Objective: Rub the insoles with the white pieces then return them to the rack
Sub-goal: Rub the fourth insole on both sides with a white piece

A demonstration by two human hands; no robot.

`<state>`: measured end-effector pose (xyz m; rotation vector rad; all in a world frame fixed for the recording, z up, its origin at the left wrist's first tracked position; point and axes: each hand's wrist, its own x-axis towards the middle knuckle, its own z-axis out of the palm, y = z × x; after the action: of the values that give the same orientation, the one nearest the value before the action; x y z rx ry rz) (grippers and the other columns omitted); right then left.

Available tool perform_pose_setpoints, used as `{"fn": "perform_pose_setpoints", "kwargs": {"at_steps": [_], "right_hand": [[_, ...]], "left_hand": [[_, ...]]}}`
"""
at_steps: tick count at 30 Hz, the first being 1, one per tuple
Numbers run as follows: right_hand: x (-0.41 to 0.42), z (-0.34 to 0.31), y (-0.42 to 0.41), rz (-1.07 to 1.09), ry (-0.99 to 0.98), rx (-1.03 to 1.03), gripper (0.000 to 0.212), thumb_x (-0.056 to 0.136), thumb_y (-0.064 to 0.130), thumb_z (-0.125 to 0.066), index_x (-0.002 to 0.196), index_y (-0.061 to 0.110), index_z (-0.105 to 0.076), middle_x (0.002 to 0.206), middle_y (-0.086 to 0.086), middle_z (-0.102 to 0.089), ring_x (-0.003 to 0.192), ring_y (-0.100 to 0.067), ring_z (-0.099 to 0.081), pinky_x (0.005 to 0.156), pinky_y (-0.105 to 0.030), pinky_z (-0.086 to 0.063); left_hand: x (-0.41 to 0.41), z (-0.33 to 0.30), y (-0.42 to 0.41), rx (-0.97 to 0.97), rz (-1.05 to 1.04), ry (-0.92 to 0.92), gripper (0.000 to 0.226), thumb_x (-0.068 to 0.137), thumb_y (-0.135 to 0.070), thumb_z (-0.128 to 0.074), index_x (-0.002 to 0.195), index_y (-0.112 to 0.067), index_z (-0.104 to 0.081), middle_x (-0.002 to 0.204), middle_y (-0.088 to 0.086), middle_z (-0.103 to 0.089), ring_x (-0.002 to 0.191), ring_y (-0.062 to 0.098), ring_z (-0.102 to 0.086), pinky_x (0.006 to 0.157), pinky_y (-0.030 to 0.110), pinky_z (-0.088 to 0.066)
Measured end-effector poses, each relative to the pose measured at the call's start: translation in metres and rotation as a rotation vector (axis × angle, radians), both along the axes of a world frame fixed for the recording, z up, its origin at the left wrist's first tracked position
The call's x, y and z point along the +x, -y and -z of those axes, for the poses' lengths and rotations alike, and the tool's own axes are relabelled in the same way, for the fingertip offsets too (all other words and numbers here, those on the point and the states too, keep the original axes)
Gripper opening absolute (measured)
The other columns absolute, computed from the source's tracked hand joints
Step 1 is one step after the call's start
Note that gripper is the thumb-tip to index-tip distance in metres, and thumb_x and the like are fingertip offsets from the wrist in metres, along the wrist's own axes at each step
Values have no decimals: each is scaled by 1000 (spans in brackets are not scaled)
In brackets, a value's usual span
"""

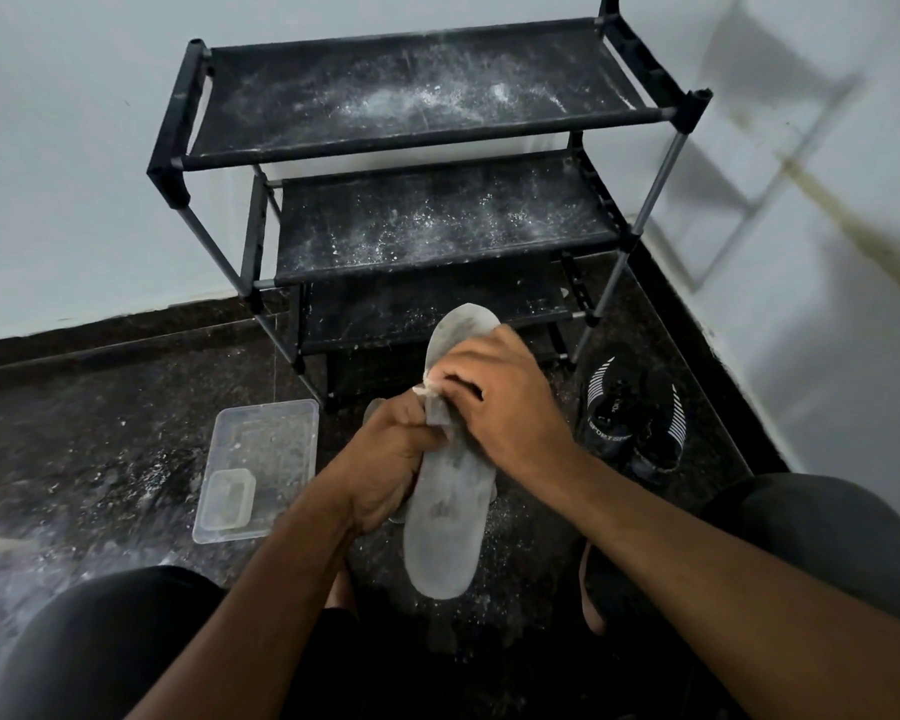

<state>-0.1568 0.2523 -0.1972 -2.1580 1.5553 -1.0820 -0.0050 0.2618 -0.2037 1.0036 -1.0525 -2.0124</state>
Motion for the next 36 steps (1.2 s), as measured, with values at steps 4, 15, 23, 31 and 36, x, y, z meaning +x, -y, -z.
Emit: {"fn": "perform_pose_setpoints", "kwargs": {"at_steps": [4,15,23,31,36], "right_hand": [[1,0,-1,-33,-66,-14,7,86,23,-69,86,21,-75,84,8,-68,88,-15,-50,77,-40,-44],[-9,-4,6,119,-20,40,8,88,23,-68,92,23,-75,90,9,-67,91,-14,-48,80,-42,-46],[0,-1,-3,1,-104,83,10,89,24,-68,94,22,-76,87,7,-63,89,-11,-44,77,-32,-43],[8,-5,-11,-157,-74,188,15,92,13,-62,101,7,-73,98,-3,-60,95,-17,-54,84,-36,-50],[16,-5,-18,-276,-135,192,19,82,-3,-65,94,7,-74,99,-3,-61,97,-17,-50,85,-34,-49]], "left_hand": [[2,-1,-1,-12,39,-23,30,94,17,-46,101,2,-71,98,32,-69,87,40,-72,75,43,-62],[1,-2,1,-23,78,-33,28,95,14,-47,121,12,-59,108,32,-66,93,40,-69,77,43,-62],[5,-5,11,194,-113,-187,35,91,4,-36,118,5,-58,104,25,-64,90,31,-67,81,41,-60],[4,-3,11,256,-248,-74,50,112,-32,-33,134,3,-60,121,28,-66,104,34,-68,86,47,-61],[6,0,12,181,-239,106,47,111,-32,-38,124,2,-67,115,26,-70,103,34,-70,83,41,-60]]}}
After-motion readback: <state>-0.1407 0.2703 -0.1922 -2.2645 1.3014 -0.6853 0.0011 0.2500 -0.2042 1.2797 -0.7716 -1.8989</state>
